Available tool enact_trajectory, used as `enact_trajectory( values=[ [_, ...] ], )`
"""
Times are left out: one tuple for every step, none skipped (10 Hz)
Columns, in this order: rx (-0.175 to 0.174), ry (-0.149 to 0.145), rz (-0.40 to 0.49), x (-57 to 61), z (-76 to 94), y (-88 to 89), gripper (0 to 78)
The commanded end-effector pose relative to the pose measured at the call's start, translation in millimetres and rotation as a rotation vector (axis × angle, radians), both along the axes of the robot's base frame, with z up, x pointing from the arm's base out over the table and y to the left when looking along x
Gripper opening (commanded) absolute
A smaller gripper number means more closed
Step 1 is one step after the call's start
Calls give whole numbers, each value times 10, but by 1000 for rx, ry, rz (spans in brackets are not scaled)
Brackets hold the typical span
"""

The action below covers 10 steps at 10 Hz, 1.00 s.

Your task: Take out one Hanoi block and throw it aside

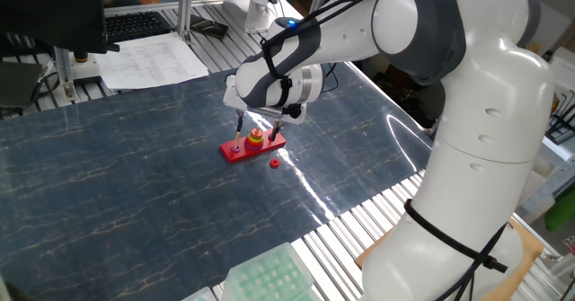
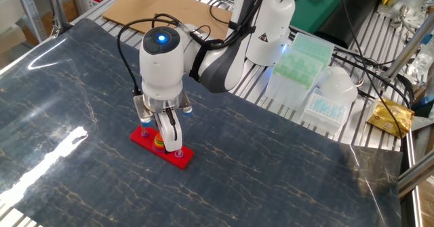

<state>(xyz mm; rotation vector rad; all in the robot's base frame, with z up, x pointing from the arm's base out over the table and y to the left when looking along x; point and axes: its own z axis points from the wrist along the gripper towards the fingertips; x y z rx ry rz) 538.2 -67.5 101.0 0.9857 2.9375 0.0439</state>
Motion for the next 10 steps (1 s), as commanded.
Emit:
enact_trajectory(
  values=[
    [-7, -4, -2, 7, 9, -3, 774],
    [-7, -4, -2, 7, 9, -3, 774],
    [-6, -4, 1, 7, 9, -3, 774],
    [-6, -4, 3, 5, 8, -4, 774],
    [-7, -4, 2, 5, 8, -4, 774],
    [-7, -4, 2, 5, 8, -4, 12],
    [-7, -4, 2, 5, 8, -4, 12],
    [-7, -4, 2, 5, 8, -4, 12],
    [-7, -4, 2, 5, 8, -4, 12],
    [-7, -4, 2, 5, 8, -4, 12]
  ],
)
